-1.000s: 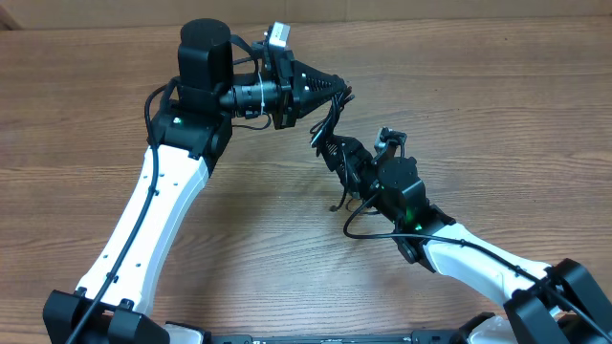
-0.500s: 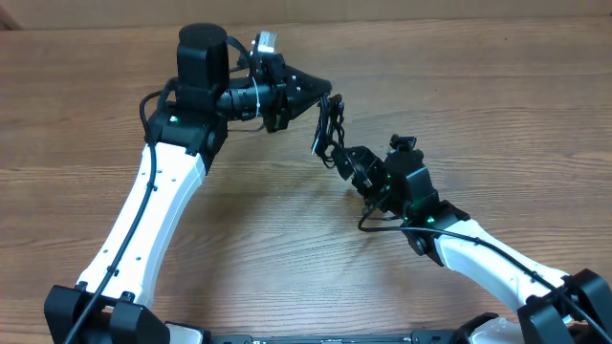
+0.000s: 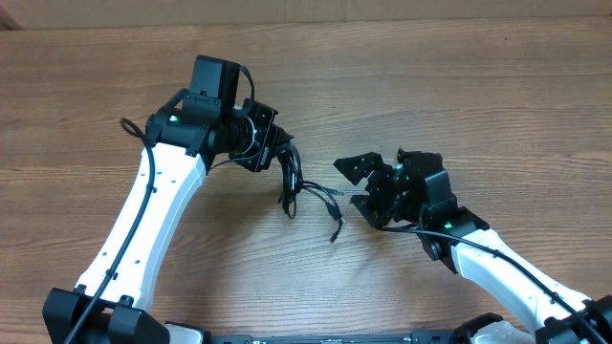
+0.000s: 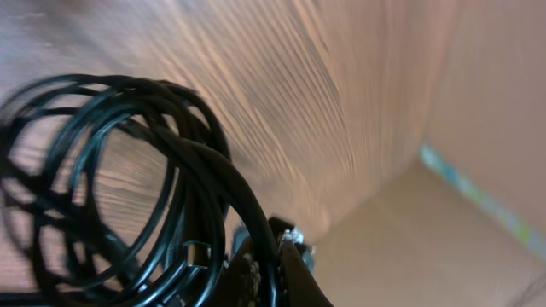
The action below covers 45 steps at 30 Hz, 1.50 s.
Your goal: Untangle cables
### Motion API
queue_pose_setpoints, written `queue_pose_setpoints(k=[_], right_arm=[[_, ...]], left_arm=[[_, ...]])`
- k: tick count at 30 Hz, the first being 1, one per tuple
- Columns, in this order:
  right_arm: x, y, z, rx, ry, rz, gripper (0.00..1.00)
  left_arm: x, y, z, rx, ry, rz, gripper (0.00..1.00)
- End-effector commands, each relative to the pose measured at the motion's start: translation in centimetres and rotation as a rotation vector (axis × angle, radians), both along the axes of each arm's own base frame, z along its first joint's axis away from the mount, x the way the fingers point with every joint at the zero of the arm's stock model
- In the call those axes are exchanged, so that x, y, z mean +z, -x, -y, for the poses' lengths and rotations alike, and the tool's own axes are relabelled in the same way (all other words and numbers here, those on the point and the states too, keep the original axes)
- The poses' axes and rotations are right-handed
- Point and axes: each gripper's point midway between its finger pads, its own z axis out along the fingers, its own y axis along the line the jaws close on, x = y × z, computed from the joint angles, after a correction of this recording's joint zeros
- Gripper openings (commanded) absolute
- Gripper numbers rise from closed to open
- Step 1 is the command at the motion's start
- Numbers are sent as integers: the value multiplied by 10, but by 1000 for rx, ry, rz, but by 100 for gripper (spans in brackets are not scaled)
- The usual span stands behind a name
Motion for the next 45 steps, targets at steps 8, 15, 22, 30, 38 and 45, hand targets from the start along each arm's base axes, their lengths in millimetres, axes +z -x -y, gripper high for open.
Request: queue_pose_setpoints(k=[8,15,22,30,38,45], right_arm=[[-1,21,-6,222,70,121,100],[56,12,0,291,121,441,99],[73,48,-24,415,270,635,99],[42,70,-43,347,615,678,100],[18,62,-56,355,835,785,100],[33,37,-55,240,841,843,100]], left_arm=[[-9,5,-59,333,-248,-80,4],[-18,24,-69,353,-308,-162,4],[-17,26,-61,366,-249,-197,4],[-10,36,-34,355,-84,-299,4],[3,50,-4,193,62,-337,4],[11,62,8,52,112,-321,4]])
